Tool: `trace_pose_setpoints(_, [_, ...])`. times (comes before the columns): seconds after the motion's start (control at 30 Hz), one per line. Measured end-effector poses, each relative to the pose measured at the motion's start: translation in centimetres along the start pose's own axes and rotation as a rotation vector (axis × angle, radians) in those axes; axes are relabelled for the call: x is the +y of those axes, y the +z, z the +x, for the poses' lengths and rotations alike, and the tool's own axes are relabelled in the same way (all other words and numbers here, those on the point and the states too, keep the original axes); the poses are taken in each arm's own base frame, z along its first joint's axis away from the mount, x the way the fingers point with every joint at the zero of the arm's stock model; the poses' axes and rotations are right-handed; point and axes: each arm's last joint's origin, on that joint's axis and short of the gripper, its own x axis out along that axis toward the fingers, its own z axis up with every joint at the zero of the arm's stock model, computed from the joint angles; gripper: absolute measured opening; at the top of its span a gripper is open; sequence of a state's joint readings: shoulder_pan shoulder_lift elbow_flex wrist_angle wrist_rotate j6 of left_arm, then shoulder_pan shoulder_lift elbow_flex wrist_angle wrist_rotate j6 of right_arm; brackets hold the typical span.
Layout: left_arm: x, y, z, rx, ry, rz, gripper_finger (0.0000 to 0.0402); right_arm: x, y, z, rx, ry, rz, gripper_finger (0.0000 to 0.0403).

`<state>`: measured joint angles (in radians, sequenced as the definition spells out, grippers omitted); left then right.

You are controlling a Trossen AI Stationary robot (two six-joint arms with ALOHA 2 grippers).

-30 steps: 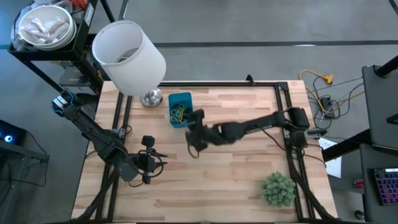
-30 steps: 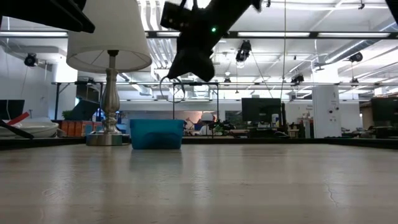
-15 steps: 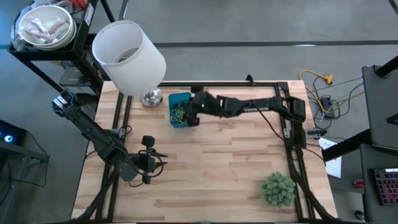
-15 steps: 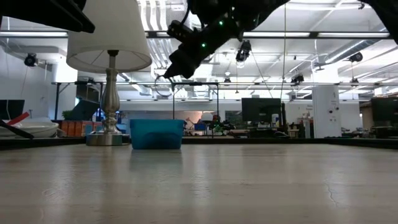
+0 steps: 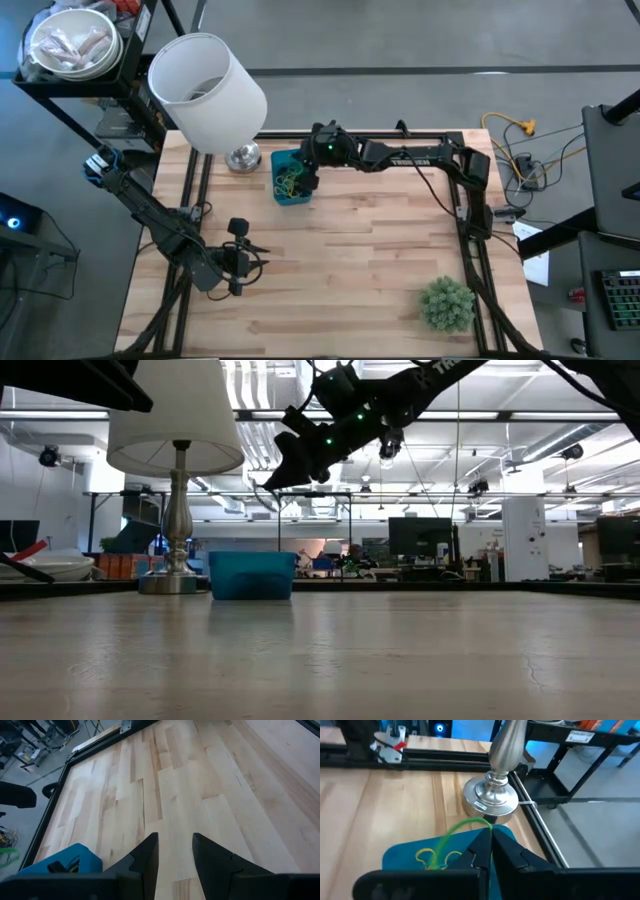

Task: Pick and place rubber bands into bin
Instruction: Put the green rubber band into the blue bin

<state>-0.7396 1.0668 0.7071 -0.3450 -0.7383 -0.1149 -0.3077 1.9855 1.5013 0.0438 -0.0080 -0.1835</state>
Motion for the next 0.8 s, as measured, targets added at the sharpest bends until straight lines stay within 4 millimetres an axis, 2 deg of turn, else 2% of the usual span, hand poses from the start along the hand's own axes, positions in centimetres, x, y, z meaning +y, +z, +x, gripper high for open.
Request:
trace_pose_setpoints(0.4, [0.0,0.0,0.0,-0.001,0.000,-0.001,0.0105,-1.9,-1.6,1.3,0.011,-0.020,0.257,0.0008])
trace_pose_setpoints(0.57, [0.0,0.0,0.0,0.000,0.000,0.000,0.0105,-1.8,-2.3,1.9,0.024,0.032,0.313,0.0008])
trace_pose_setpoints(0.8, [0.0,0.0,0.0,-0.001,0.000,-0.001,0.0105,-1.6,-4.2,3.4,0.079,0.084,0.352,0.0008])
